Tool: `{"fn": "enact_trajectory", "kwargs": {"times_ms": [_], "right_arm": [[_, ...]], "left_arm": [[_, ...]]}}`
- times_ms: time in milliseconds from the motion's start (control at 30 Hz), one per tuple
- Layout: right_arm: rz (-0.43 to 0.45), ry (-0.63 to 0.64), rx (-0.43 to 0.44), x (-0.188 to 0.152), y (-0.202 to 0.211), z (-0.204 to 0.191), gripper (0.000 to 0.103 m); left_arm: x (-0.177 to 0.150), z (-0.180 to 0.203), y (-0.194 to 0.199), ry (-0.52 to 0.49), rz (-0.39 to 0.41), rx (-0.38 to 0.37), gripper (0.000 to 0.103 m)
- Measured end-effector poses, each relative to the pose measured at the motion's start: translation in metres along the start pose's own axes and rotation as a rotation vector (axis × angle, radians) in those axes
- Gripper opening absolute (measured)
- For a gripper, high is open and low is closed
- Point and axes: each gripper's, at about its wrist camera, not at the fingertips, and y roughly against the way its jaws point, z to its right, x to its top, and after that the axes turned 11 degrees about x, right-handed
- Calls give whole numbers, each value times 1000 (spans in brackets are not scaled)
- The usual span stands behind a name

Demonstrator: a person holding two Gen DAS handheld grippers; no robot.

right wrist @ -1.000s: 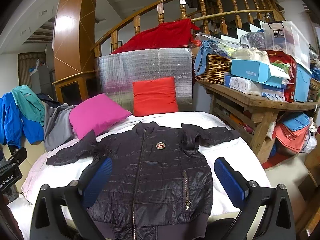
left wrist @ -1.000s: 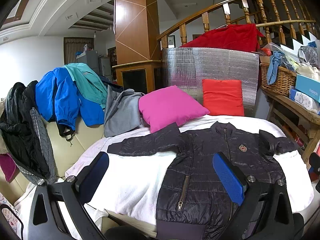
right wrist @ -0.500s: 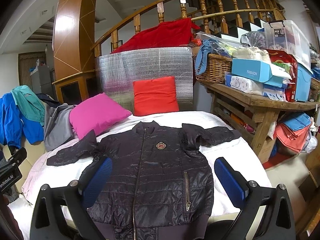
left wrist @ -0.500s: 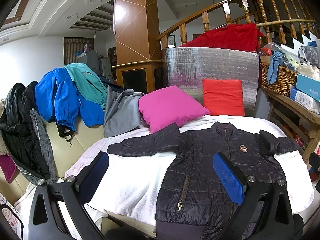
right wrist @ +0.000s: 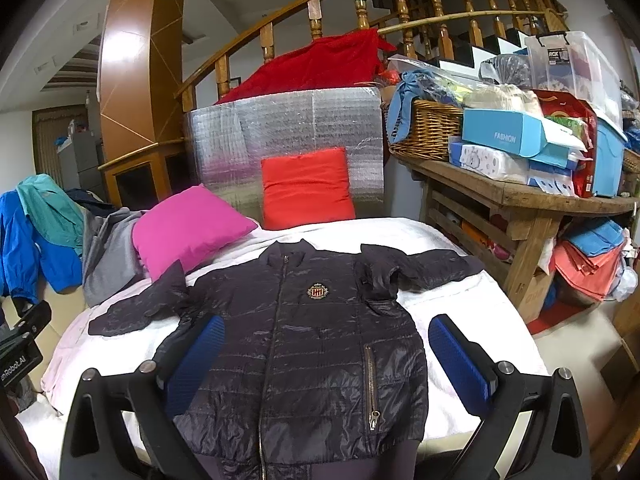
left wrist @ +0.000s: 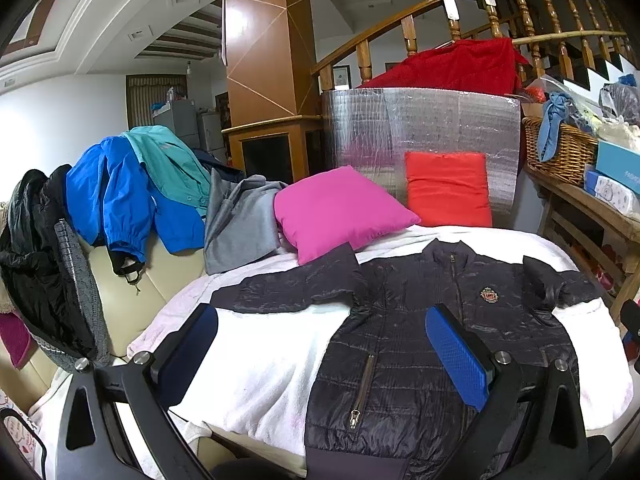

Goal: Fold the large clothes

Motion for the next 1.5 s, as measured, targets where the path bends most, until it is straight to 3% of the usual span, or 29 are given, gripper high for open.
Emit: {"fn": "enact_trajectory", "kwargs": {"times_ms": [400,567,633,700,800,933,1000,1200,1267,1300,1367,1500], "right_arm": [[-29,-81,-26,13,-67,54,103],[-37,-204,20,23,-120,117,103],[-74,-287,71,25,-154,160,103],[-110,-398,89,22,-196,214,103],[-149,-596,95,7,-245,290,103],[-102,-875,166,-10,-298,361,103],[-102,-954,142,-19,-319,384,102],[-39,-1024,79,-16,-362,419,82],[-38,-1032,59,-12,-380,430,56],[-45,-1016,19,-10,-383,430,48],[-49,-985,17,-7,-387,429,16],[8,-887,17,13,-373,406,10]], "left_arm": [[0,59,-54,-84,-68,17,103],[-8,112,-128,-116,-203,-82,103],[-21,140,-168,-148,-287,-110,103],[-41,171,-216,-189,-398,-136,103],[-66,199,-267,-203,-500,-139,103],[-82,216,-295,-206,-500,-147,103],[-83,222,-300,-220,-518,-179,103],[-89,247,-303,-305,-498,-212,103],[-90,246,-303,-302,-505,-215,103],[-92,245,-305,-289,-516,-220,103],[-94,239,-308,-233,-542,-241,103],[-94,237,-306,-235,-551,-254,103]]}}
